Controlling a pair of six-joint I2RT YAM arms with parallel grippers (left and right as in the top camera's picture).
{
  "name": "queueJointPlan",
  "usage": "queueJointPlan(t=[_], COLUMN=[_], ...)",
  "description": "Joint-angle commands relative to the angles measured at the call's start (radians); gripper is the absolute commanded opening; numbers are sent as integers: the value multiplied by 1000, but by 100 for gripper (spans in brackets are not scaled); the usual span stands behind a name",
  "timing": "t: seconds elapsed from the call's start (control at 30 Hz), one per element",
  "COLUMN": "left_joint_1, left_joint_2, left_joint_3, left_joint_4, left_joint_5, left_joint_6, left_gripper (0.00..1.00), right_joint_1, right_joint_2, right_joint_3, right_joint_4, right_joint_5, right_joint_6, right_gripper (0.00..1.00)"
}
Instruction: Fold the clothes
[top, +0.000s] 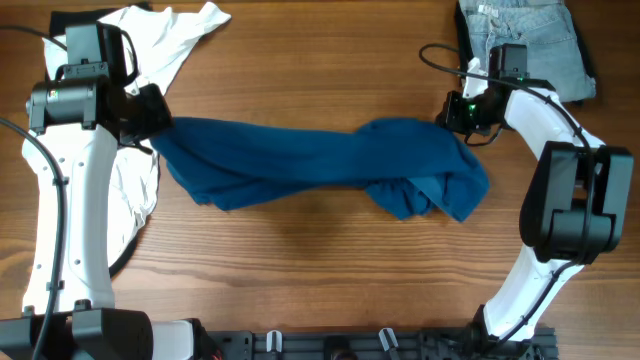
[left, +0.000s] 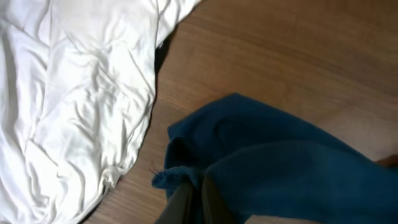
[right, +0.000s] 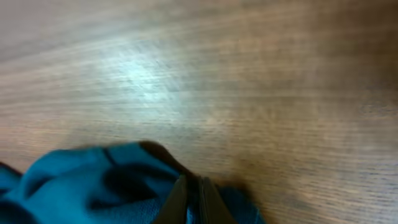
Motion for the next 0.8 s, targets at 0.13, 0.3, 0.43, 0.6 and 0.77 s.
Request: queueJointPlan(t=[0.13,0.3,0.43,0.6,0.77], left_joint_1=[6,12,38,55,48], left_joint_2=[0,-34,-63,-102,-159], left_joint_3=[-4,15,74,145,188], left_joint_4=[159,312,362,484,587], left_joint_5=[5,-19,-29,-28,55], left_joint_6=[-12,13,13,13,13], left_gripper=[4,4,4,4,4], right_joint_1=[-11,-37,-76,-110,-132], right_joint_2=[-119,-246,-355,-469,-581], right_joint_3=[205,240,240,240,248], right_joint_4=[-79,-107,-107,-56,-26], right_joint_5=[-25,3,2,2,3], right_joint_6=[-43,-55,-70,-79,-98], right_gripper=[4,4,4,4,4])
